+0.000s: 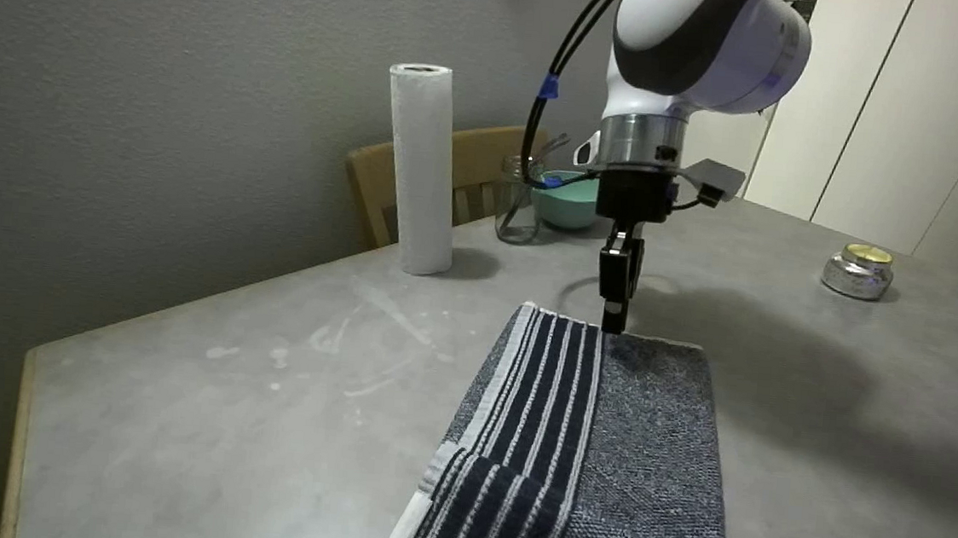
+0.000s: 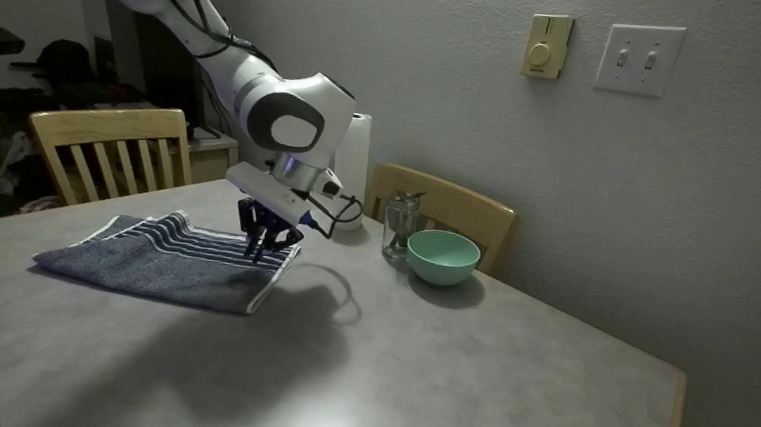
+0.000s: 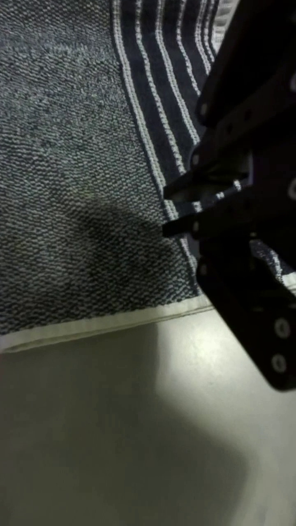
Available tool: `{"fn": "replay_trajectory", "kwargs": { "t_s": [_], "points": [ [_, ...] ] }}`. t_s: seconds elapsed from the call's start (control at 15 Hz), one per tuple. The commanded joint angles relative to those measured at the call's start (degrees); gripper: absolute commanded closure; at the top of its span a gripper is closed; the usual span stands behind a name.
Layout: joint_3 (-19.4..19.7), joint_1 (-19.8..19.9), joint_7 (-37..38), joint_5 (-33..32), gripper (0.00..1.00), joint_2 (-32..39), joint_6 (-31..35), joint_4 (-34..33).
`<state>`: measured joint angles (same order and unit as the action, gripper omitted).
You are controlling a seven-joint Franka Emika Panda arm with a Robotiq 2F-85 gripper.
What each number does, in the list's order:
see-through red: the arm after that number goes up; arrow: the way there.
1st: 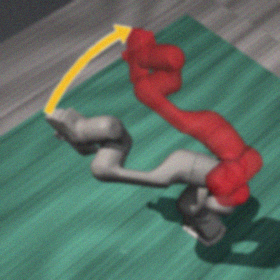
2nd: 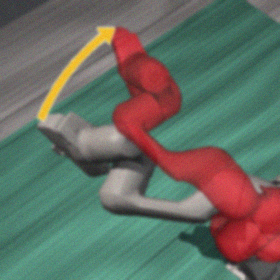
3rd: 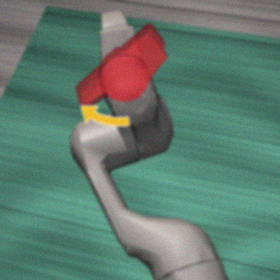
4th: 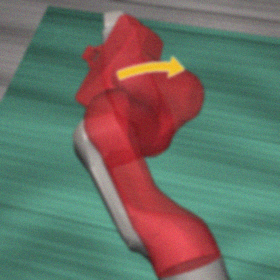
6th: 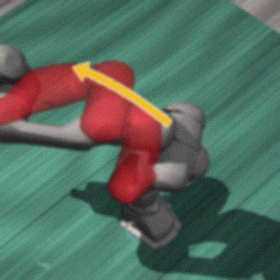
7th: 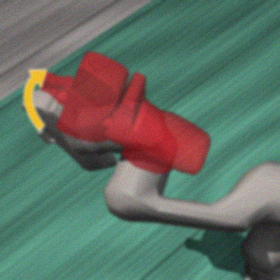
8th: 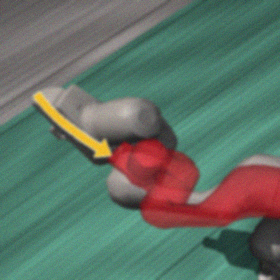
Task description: Unfold the towel
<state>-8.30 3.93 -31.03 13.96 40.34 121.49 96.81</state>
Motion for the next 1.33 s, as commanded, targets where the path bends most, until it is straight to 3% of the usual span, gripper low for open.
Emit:
{"fn": "replay_trajectory", "kwargs": {
  "t_s": [0.0,0.4,0.87,1.27],
  "points": [
    [-1.1,1.9,2.3,2.5,1.0,1.1,2.7,0.1],
    [-1.5,3.3,5.1,6.3,1.0,3.5,4.5,-1.0],
    [-1.4,3.2,6.3,5.7,1.0,4.9,4.4,-1.6],
    [1.6,4.2,10.1,5.4,1.0,4.6,10.4,-0.3]
  ]
}}
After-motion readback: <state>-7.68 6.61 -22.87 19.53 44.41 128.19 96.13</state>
